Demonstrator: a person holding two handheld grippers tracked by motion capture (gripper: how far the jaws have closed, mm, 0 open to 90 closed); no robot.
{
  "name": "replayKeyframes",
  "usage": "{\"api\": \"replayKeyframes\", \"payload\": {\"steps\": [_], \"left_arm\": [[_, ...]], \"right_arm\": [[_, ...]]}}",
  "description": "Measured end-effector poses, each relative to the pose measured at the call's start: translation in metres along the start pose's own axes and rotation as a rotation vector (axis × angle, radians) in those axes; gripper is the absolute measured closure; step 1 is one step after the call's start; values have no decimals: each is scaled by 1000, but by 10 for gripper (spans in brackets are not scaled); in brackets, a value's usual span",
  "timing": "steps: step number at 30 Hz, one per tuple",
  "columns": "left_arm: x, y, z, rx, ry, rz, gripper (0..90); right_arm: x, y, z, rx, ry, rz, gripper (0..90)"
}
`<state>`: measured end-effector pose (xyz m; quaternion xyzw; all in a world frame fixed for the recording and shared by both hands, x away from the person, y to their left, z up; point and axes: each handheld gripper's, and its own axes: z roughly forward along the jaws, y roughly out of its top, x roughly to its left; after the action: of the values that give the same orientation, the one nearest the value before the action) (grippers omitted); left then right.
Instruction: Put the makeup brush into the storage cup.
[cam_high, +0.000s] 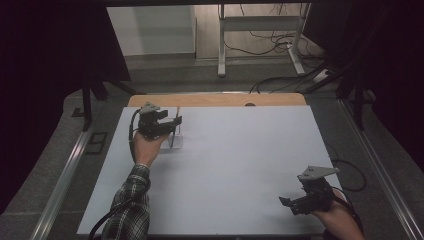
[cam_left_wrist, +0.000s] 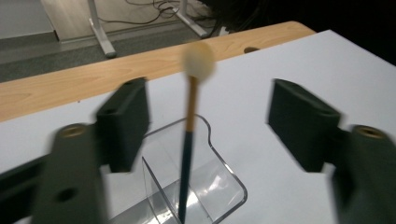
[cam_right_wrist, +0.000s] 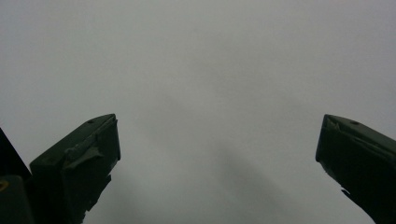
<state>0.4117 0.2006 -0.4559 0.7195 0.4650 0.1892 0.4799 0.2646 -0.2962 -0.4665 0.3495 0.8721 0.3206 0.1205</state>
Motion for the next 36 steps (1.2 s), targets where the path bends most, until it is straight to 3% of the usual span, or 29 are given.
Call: {"api": "replayKeyframes", "payload": {"steps": [4, 5, 8, 21, 36], "left_arm": [[2, 1, 2, 24, -7, -5, 13], [2, 0, 2, 32, -6, 2, 0], [0, 0, 2, 45, -18, 22, 0], [-5, 3, 0, 75, -64, 28, 0], [-15, 1, -5, 101, -57, 86, 0]], "right_arm": [[0, 0, 0, 4, -1, -3, 2], [0, 0, 0, 3, 1, -3, 2], [-1, 0, 0, -3, 3, 3, 2], [-2, 0, -1, -11, 1, 17, 0], [-1, -1, -2, -16, -3, 16, 0]]}}
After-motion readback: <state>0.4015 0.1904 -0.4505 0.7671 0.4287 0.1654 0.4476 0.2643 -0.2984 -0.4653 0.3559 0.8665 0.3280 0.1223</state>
